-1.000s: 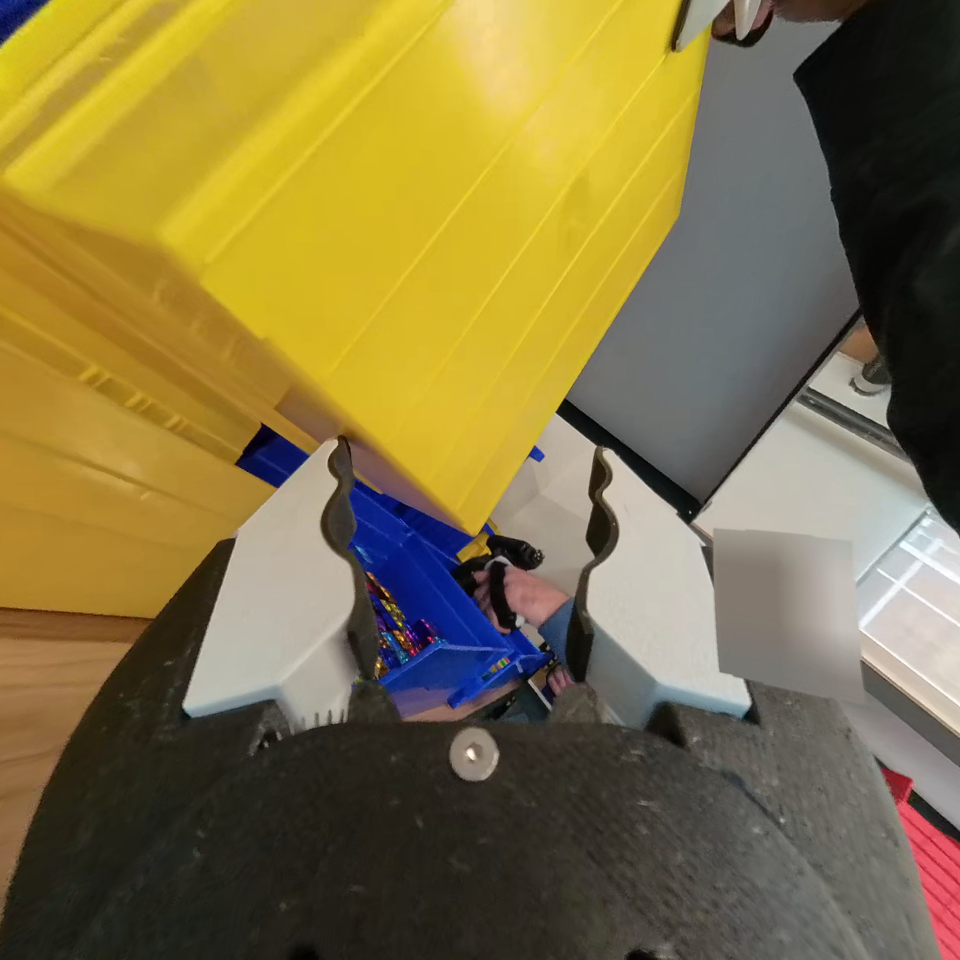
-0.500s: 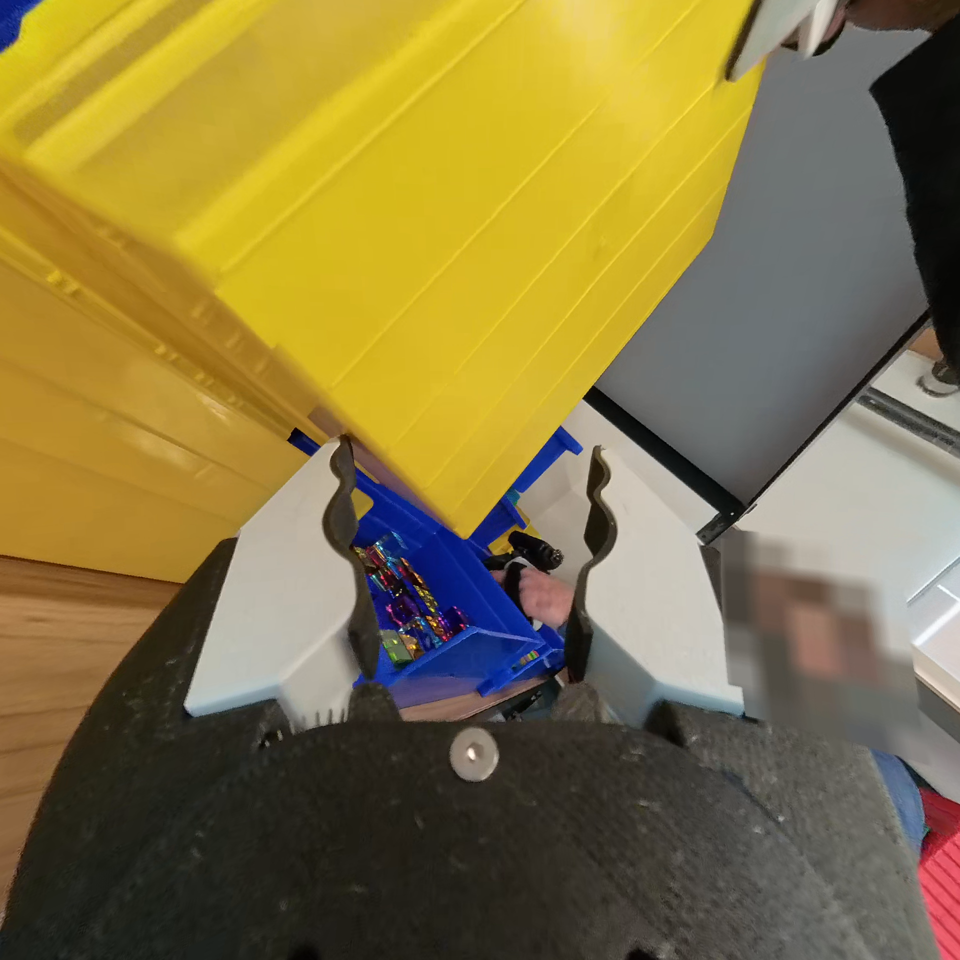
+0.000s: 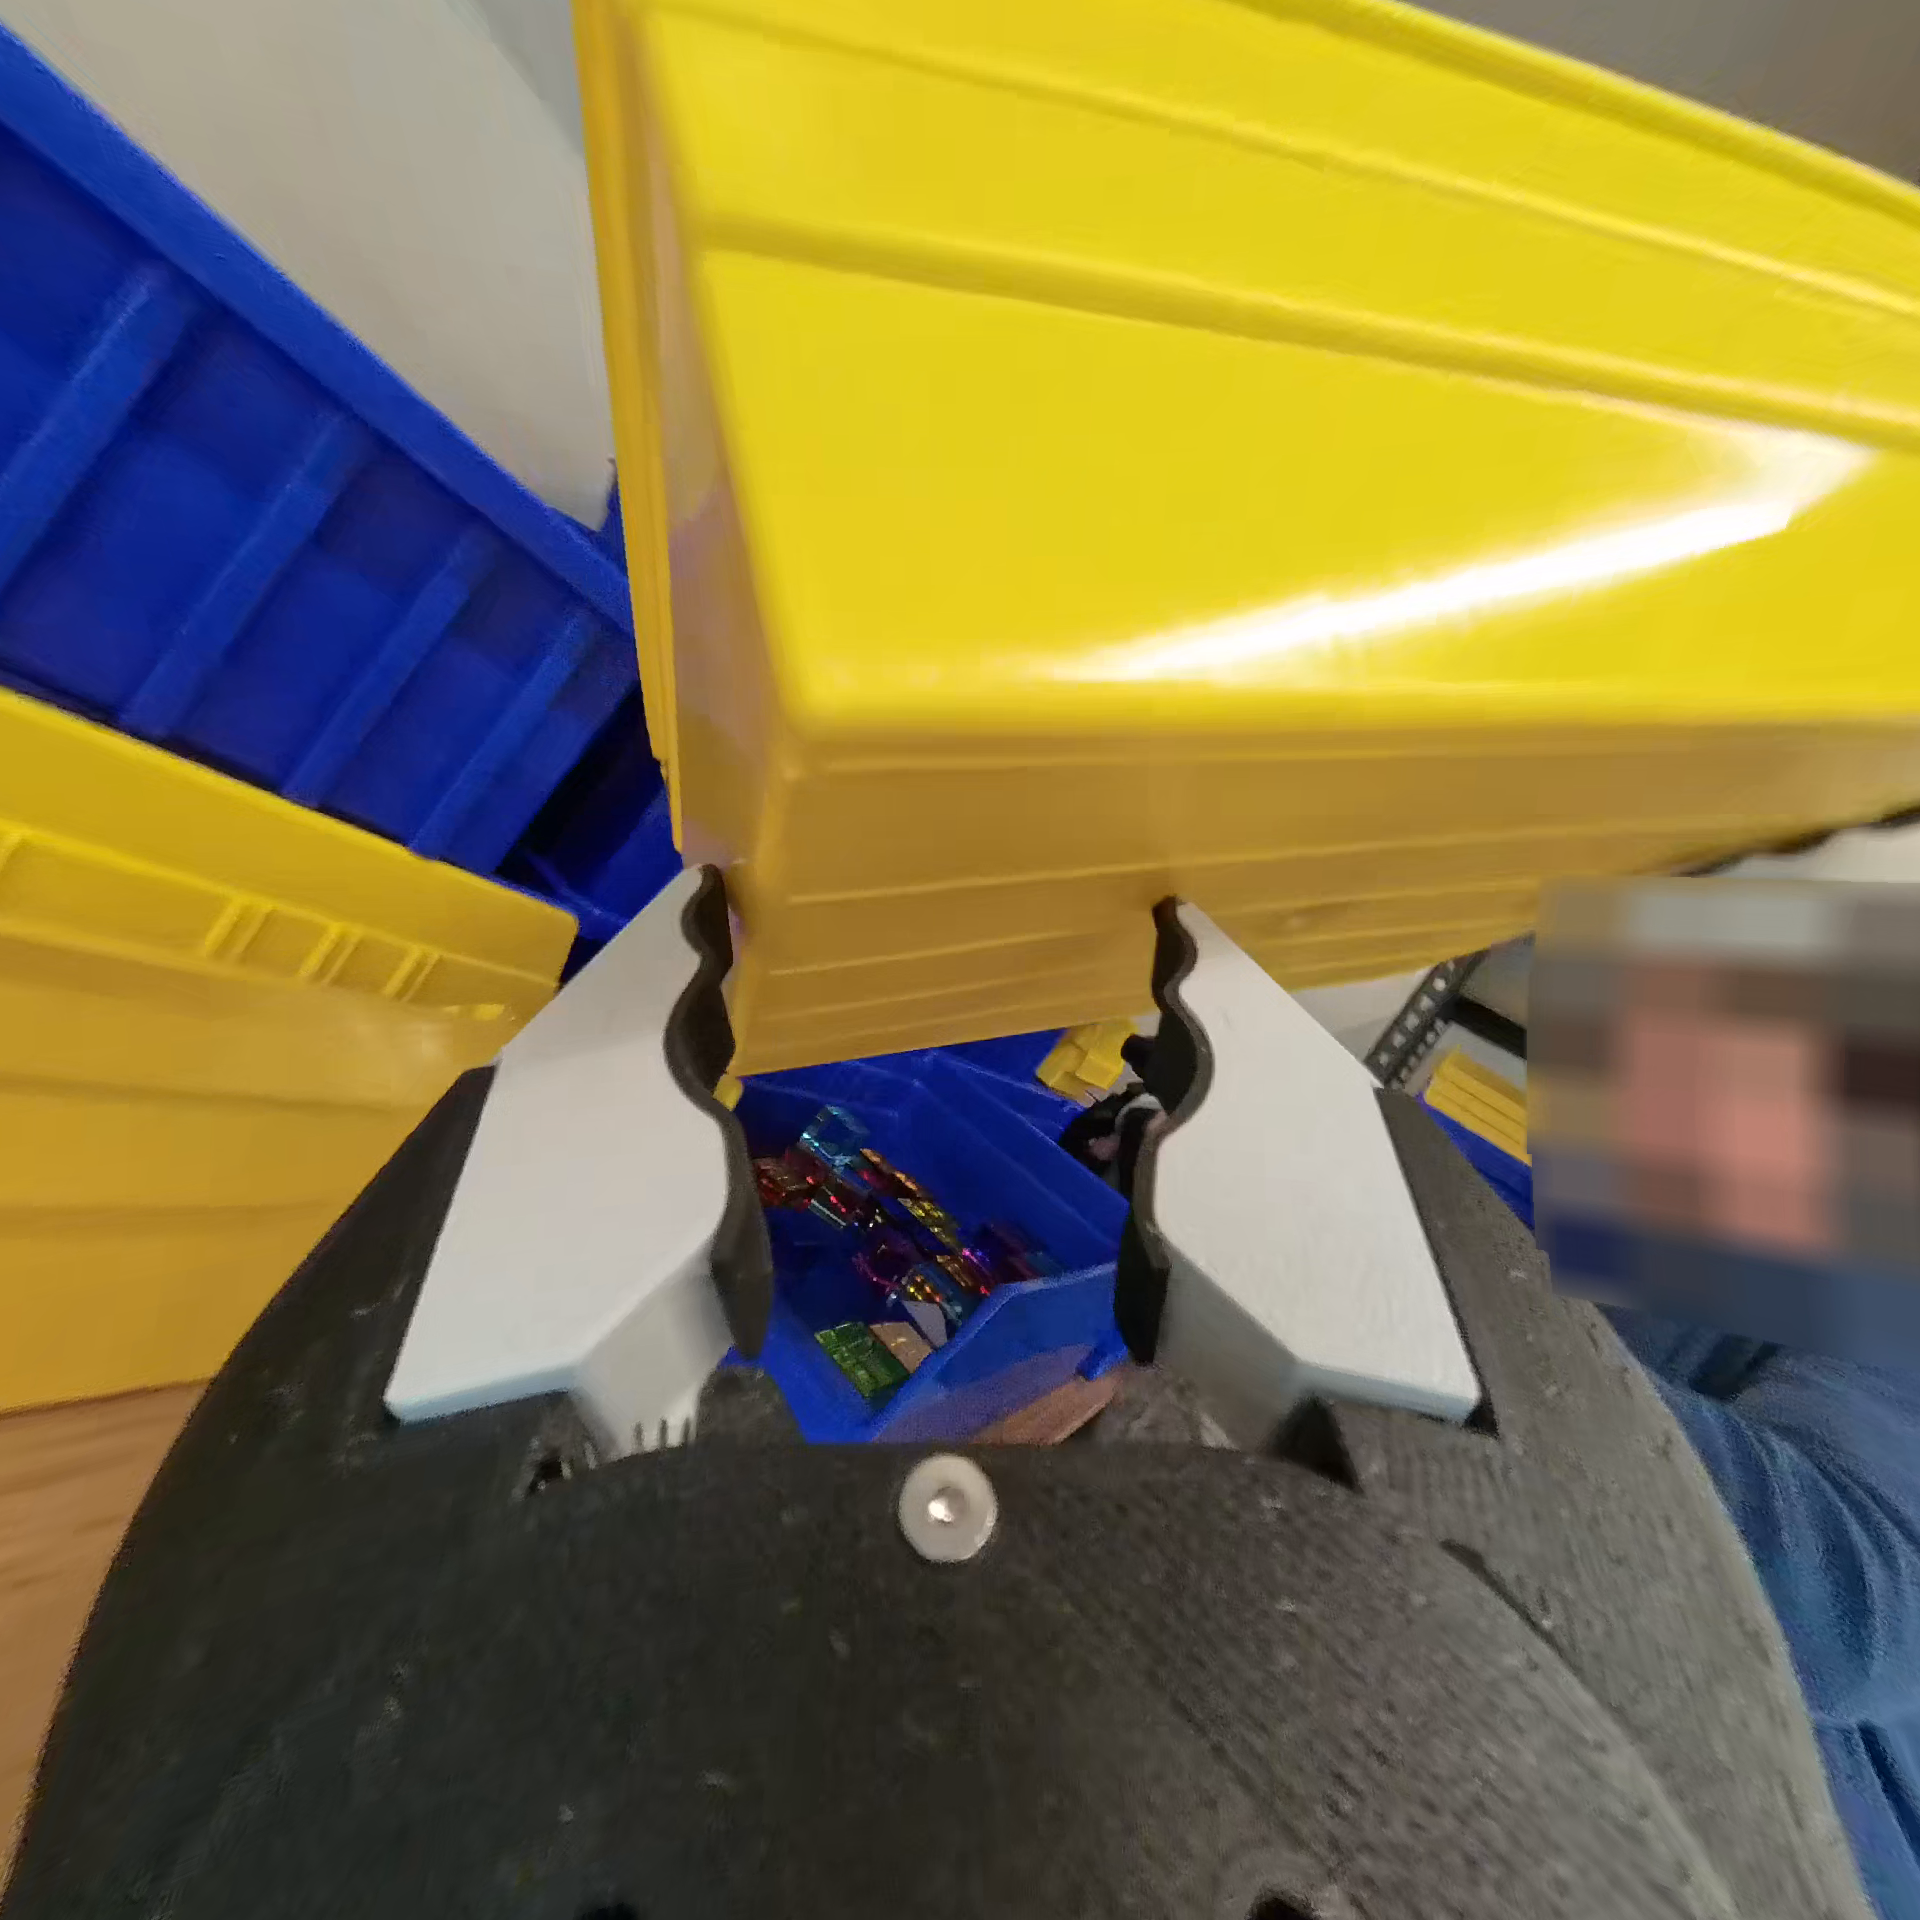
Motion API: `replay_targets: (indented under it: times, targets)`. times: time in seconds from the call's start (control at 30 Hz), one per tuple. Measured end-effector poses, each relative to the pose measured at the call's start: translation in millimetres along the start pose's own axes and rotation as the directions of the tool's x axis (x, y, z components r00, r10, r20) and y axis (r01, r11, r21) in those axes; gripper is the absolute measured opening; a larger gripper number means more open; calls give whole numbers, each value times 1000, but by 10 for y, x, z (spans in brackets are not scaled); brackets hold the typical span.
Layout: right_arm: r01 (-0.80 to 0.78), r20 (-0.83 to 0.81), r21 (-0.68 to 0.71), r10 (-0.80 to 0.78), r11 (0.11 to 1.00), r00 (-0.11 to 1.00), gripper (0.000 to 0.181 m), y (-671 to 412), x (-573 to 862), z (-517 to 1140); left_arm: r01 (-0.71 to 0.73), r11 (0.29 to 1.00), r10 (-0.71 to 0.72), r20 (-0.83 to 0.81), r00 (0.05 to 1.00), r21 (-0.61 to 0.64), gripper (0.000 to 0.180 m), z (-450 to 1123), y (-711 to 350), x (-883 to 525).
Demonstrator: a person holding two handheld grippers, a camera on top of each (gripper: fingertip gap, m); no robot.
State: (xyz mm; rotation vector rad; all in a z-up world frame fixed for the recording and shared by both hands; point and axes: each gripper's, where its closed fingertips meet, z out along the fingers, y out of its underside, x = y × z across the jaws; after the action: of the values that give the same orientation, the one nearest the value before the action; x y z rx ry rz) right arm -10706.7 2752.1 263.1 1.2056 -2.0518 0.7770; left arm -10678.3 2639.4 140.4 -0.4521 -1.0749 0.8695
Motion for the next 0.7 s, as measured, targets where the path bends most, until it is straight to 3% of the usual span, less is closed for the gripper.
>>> replay_targets:
  times: [0.2,0.3,0.43,0.57,0.7]
  targets:
    - [142,-413,-44,-147,989,899,70,217,-713,-132,-160,976,151,-68,986,-145,81,-2,352,143]
    - [199,-530,-92,-218,976,819,71,244,-950,-143,-30,975,-8,-171,985,-222,58,-52,560,331]
    - [243,-637,-149,-281,959,718,71,416,-1085,-147,63,943,-155,-264,952,-325,53,-111,839,690]
    - [193,-670,-106,-213,975,711,71,578,-1230,-85,136,914,-209,-156,965,-382,24,-171,977,793]
    - [126,-678,10,-86,992,730,70,558,-1415,36,225,880,-348,-246,905,-418,26,-459,984,1028]
